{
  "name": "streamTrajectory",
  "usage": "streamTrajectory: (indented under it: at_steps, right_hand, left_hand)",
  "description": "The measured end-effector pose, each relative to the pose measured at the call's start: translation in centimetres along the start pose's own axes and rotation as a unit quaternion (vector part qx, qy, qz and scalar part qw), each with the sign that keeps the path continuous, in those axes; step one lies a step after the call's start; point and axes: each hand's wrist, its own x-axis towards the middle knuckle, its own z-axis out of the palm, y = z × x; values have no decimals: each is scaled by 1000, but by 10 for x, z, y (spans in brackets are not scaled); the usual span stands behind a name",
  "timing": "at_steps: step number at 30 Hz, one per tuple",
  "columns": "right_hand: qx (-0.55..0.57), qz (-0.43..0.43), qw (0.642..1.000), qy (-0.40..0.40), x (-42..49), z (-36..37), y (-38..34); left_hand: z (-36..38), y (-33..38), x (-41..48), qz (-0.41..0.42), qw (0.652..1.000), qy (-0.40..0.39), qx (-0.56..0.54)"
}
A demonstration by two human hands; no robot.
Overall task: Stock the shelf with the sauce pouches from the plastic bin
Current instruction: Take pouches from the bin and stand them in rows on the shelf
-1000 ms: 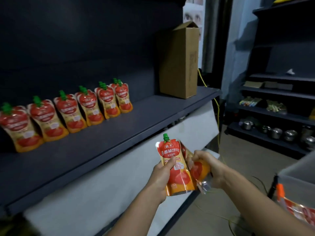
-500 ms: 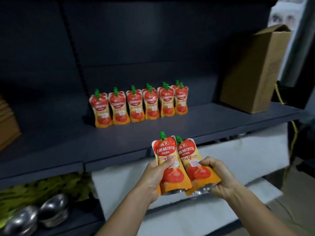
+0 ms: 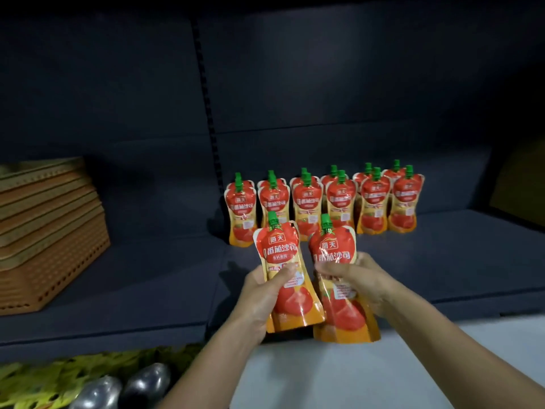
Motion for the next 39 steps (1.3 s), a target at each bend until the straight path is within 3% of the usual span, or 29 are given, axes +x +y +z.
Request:
streamTrajectory:
  at_steps: [6, 15, 20, 25, 39]
  right_hand:
    - [49, -59, 996, 48, 77, 30, -14]
    - [29, -65, 997, 41, 145, 54, -20]
    - [-88, -44, 995, -15, 153, 44, -38]
    - [-248, -55, 967, -34, 147, 28, -60]
    - [-227, -89, 970, 0, 188, 48, -67]
  left_hand:
    - [-49, 18, 78, 47, 998, 27, 13]
    - [-89, 29, 139, 103, 994, -14, 45]
    - [-105, 43, 155, 145, 985, -39, 81]
    - [-120, 81, 165, 196, 962, -76, 173]
    - [-122, 83, 201, 211, 960, -32, 181]
